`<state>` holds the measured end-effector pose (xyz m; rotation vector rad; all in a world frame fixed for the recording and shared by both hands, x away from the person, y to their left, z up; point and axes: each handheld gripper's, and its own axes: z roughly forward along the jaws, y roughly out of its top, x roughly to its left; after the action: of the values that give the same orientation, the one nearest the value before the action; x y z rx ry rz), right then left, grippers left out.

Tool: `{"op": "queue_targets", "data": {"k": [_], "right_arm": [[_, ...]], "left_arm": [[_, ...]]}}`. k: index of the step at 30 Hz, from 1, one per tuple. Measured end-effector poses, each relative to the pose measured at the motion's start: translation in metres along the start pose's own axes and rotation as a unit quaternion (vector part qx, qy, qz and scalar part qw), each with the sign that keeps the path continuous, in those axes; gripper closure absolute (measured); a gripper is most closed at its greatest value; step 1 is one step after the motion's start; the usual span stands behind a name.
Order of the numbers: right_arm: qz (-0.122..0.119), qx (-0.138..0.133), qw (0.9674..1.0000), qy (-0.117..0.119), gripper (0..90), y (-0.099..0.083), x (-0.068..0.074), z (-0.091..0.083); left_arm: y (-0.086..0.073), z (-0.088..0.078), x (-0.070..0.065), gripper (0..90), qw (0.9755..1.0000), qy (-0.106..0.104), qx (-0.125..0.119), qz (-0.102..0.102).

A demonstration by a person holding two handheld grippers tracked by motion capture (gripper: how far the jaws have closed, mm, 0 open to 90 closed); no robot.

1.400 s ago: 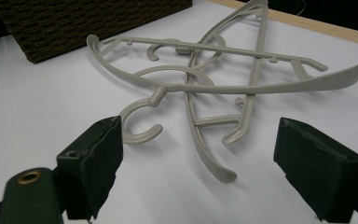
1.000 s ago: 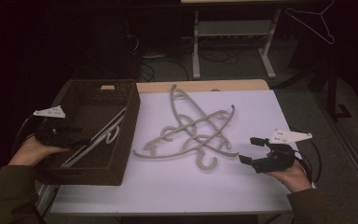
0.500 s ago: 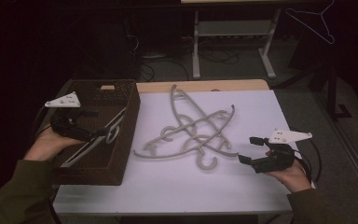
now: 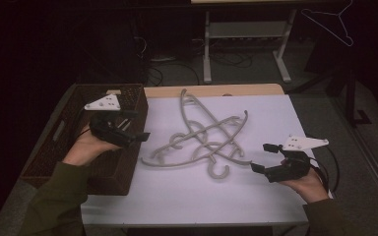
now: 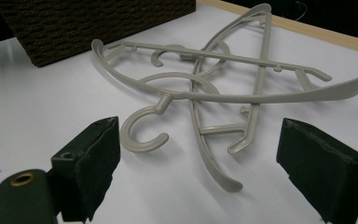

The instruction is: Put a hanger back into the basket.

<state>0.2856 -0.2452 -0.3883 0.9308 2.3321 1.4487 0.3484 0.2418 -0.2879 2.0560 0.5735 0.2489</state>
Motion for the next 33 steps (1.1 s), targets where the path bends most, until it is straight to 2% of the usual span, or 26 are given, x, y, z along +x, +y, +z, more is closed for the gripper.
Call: {"op": "queue_targets", "data": {"k": [15,19,28,33], "right_arm": [[0.002,0.004,1.0000,0.000,13.2,-0.001,0.000,0.001],[0.002,0.003,1.0000,0.000,13.2,-0.001,0.000,0.001],[0.000,0.004,1.0000,0.000,13.3,-0.002,-0.001,0.002],[0.002,0.006,1.0000,0.001,13.3,-0.002,0.000,0.002]], "left_arm": [[0.003,0.061,-0.033,7.8,0.9987,-0.043,0.006,0.025],[-0.001,0.076,-0.040,7.8,0.9982,-0.054,0.010,0.026],[-0.017,0.103,-0.049,8.2,0.9974,-0.061,0.020,0.031],[-0.027,0.117,-0.050,8.2,0.9965,-0.061,0.043,0.038]]}}
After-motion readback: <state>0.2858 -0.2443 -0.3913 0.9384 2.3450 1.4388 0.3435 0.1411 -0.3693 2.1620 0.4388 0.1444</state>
